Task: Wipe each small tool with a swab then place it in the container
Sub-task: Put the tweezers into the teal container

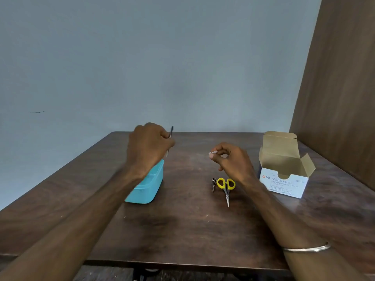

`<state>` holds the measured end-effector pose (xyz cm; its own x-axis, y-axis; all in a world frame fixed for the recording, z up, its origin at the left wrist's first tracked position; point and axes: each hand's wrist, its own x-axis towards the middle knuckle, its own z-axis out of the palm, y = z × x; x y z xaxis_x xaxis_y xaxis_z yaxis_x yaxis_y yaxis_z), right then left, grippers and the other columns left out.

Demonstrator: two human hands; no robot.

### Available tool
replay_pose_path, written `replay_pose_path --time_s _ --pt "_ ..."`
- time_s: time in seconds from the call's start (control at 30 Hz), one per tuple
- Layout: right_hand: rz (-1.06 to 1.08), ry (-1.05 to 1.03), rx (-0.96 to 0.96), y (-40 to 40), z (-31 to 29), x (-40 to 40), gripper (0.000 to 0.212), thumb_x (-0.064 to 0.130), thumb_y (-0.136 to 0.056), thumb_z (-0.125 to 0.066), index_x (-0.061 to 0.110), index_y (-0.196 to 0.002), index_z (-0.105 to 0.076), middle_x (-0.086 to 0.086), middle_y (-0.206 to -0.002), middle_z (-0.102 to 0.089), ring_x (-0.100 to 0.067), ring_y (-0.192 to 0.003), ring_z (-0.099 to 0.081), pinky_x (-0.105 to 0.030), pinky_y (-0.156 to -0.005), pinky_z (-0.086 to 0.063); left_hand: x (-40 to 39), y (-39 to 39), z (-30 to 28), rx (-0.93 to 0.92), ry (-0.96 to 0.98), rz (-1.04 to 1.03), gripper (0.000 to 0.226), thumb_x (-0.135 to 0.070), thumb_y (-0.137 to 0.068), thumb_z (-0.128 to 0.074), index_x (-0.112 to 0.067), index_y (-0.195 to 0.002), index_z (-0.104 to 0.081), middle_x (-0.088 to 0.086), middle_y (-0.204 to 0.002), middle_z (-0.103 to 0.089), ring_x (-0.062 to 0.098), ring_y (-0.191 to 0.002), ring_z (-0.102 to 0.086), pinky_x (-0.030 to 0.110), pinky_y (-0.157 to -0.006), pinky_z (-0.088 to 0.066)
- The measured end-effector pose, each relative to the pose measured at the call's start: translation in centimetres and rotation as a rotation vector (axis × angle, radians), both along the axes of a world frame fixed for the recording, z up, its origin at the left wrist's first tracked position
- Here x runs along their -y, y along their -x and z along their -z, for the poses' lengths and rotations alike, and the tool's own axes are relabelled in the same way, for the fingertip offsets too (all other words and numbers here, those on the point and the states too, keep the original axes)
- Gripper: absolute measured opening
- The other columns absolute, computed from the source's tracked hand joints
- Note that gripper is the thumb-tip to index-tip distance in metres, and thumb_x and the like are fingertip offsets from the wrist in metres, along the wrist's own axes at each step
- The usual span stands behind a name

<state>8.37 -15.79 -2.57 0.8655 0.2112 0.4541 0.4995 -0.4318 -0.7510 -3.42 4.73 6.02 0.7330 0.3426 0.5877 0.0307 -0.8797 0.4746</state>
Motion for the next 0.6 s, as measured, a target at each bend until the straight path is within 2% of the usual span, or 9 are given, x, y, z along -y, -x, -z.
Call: replay_pose_path --time_s 0.07,0.1,0.17,0.23,0.3,0.43,0.53,0.6 --pt "-0.052 -0.001 -0.049 0.0 -0.1 -0.1 0.012 0.028 -0.080 -0.073 0.038 -0.086 -0.069 0.019 -0.089 -0.074 -0.008 -0.074 -0.070 -0.039 -0.079 -0.057 -1.9 0.0 -0.2 -0.100 -0.048 -0.068 0.014 -0.027 -0.073 -0.070 -0.015 -0.067 -0.075 0.002 -0.062 -0.070 0.015 -0.061 -0.064 0.025 -0.054 -0.044" --pt "-0.093 -0.006 -0.076 0.0 -0.1 -0.1 0.021 0.019 -0.078 -0.071 0.036 -0.089 -0.070 0.019 -0.090 -0.075 -0.007 -0.077 -0.068 -0.041 -0.081 -0.057 -2.7 -0.1 -0.2 -0.147 -0.056 -0.095 0.014 -0.026 -0.071 -0.071 -0.013 -0.066 -0.075 0.004 -0.060 -0.070 0.018 -0.061 -0.066 0.028 -0.056 -0.048" --pt "-0.183 -0.006 -0.131 0.3 -0.3 -0.1 0.037 -0.001 -0.075 -0.064 0.028 -0.095 -0.073 0.015 -0.092 -0.077 -0.005 -0.072 -0.064 -0.040 -0.080 -0.059 -3.7 -0.1 0.1 -0.254 -0.055 -0.120 0.013 -0.024 -0.069 -0.072 -0.011 -0.068 -0.075 0.006 -0.058 -0.069 0.022 -0.060 -0.069 0.036 -0.063 -0.059" --pt "-0.276 0.020 -0.161 0.7 -0.5 0.0 0.043 -0.012 -0.075 -0.058 0.018 -0.101 -0.074 0.007 -0.094 -0.078 -0.002 -0.062 -0.061 -0.031 -0.065 -0.056 -4.2 0.0 0.6 -0.380 -0.043 -0.109 0.012 -0.022 -0.070 -0.074 -0.010 -0.067 -0.074 0.005 -0.054 -0.069 0.021 -0.056 -0.070 0.038 -0.066 -0.061" --pt "-0.334 0.053 -0.185 1.0 -0.7 0.1 0.047 -0.017 -0.074 -0.053 0.014 -0.104 -0.074 0.001 -0.096 -0.078 0.001 -0.053 -0.056 -0.021 -0.052 -0.045 -4.3 -0.1 1.3 -0.506 -0.027 -0.096 0.012 -0.019 -0.072 -0.075 -0.008 -0.067 -0.073 0.006 -0.052 -0.069 0.019 -0.051 -0.070 0.038 -0.064 -0.062" --pt "-0.379 0.134 -0.241 0.9 -0.7 0.4 0.053 -0.022 -0.069 -0.047 0.011 -0.100 -0.075 -0.003 -0.093 -0.078 0.002 -0.052 -0.056 -0.024 -0.052 -0.040 -4.0 -0.3 2.7 -0.638 -0.009 -0.120 0.010 -0.016 -0.077 -0.071 -0.006 -0.075 -0.070 0.006 -0.058 -0.070 0.022 -0.053 -0.070 0.034 -0.061 -0.062" --pt "-0.403 0.198 -0.276 0.9 -0.7 0.4 0.050 -0.022 -0.069 -0.046 0.009 -0.096 -0.074 -0.002 -0.087 -0.078 0.001 -0.057 -0.060 -0.026 -0.054 -0.040 -3.6 -0.3 3.3 -0.672 -0.097 -0.137 0.008 -0.016 -0.082 -0.063 -0.008 -0.082 -0.063 0.002 -0.068 -0.059 0.018 -0.068 -0.059 0.027 -0.055 -0.045" --pt "-0.404 0.205 -0.281 0.9 -0.7 0.4 0.045 -0.021 -0.069 -0.048 0.008 -0.092 -0.074 -0.007 -0.085 -0.078 -0.002 -0.060 -0.062 -0.023 -0.055 -0.043 -3.5 -0.4 3.5 -0.702 -0.124 -0.144 0.006 -0.017 -0.085 -0.059 -0.010 -0.085 -0.059 0.001 -0.073 -0.057 0.017 -0.072 -0.055 0.026 -0.056 -0.039"
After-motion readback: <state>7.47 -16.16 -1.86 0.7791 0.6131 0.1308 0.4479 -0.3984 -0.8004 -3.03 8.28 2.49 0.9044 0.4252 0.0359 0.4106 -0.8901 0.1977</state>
